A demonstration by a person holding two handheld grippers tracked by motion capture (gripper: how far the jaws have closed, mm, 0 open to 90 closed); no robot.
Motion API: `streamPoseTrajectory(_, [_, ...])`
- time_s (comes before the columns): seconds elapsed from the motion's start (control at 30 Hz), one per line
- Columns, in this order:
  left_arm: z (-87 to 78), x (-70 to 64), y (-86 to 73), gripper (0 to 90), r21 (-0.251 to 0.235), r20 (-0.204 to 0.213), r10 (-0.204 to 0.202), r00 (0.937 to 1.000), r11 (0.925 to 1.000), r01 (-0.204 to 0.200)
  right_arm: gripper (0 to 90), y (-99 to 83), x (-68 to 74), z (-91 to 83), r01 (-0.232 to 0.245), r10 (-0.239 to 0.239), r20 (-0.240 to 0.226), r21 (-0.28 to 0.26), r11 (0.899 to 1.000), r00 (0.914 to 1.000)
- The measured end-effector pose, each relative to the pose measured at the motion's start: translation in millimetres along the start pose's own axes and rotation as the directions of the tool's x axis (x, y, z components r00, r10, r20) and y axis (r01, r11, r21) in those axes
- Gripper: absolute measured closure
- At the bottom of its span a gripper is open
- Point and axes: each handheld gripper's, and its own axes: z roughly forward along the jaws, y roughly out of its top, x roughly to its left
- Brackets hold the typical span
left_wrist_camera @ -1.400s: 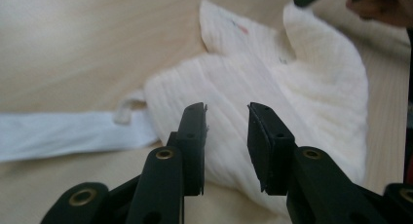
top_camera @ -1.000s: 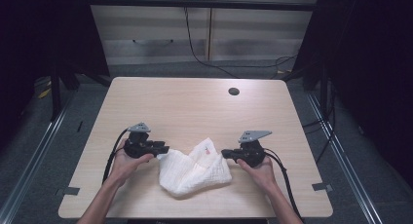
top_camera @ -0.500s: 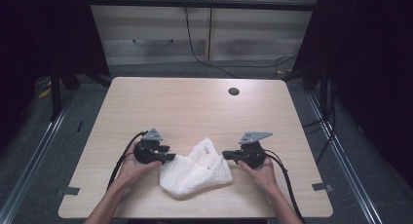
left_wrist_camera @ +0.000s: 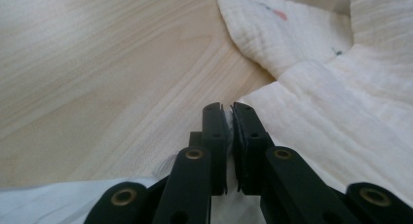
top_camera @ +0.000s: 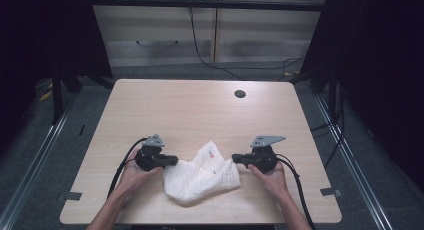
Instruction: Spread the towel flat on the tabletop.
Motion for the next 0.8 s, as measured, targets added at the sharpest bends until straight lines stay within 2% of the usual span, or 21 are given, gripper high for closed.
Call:
streamPoseTrajectory(0.07, [-6.4, 0.9, 2.1, 84.9, -0.034, 0.007, -0.016, 0.9998, 0.9993, 0.016, 89.8, 2.0, 0.0, -5.2, -0.013, 0.012, -0.012, -0.029, 0.999, 0.9999])
streamPoseTrajectory(0.13, [-12.3, 1.1, 3.9, 84.9, -0.064, 0.011, -0.025, 0.9996, 0.9976, 0.025, 89.8, 4.1, -0.2, -10.7, -0.012, 0.012, -0.004, -0.048, 0.999, 0.9999])
streamPoseTrajectory(0.27, [-23.3, -0.3, 9.4, 85.0, -0.116, 0.021, -0.023, 0.9995, 0.9929, 0.025, 89.8, 7.8, -4.6, -21.0, -0.023, 0.023, 0.01, -0.08, 0.997, 0.9997])
streamPoseTrajectory(0.33, [-26.5, -1.8, 12.8, 85.0, -0.135, 0.005, -0.026, 0.9997, 0.9905, 0.026, 89.8, 11.4, -6.5, -26.6, -0.028, 0.029, 0.015, -0.104, 0.994, 0.9995])
streamPoseTrajectory(0.53, [-46.0, -3.9, 23.1, 85.1, -0.22, -0.001, -0.032, 0.9995, 0.975, 0.031, 89.9, 25.4, -10.9, -41.2, -0.013, 0.018, 0.026, -0.152, 0.988, 0.9995])
streamPoseTrajectory(0.6, [-55.0, -3.7, 26.7, 85.1, -0.257, 0.002, -0.035, 0.9994, 0.9658, 0.034, 89.9, 32.5, -12.1, -45.4, -0.009, 0.013, 0.025, -0.164, 0.986, 0.9996])
streamPoseTrajectory(0.73, [-65.0, -1.0, 31.8, 85.1, -0.275, -0.017, -0.044, 0.9989, 0.9606, 0.038, 89.9, 49.9, -11.7, -53.3, 0.013, -0.007, 0.029, -0.184, 0.983, 0.9996])
streamPoseTrajectory(0.8, [-78.0, -0.4, 40.9, 85.2, -0.311, -0.027, -0.041, 0.9988, 0.95, 0.031, 89.9, 57.6, -12.2, -56.8, 0.015, -0.011, 0.023, -0.203, 0.979, 0.9997])
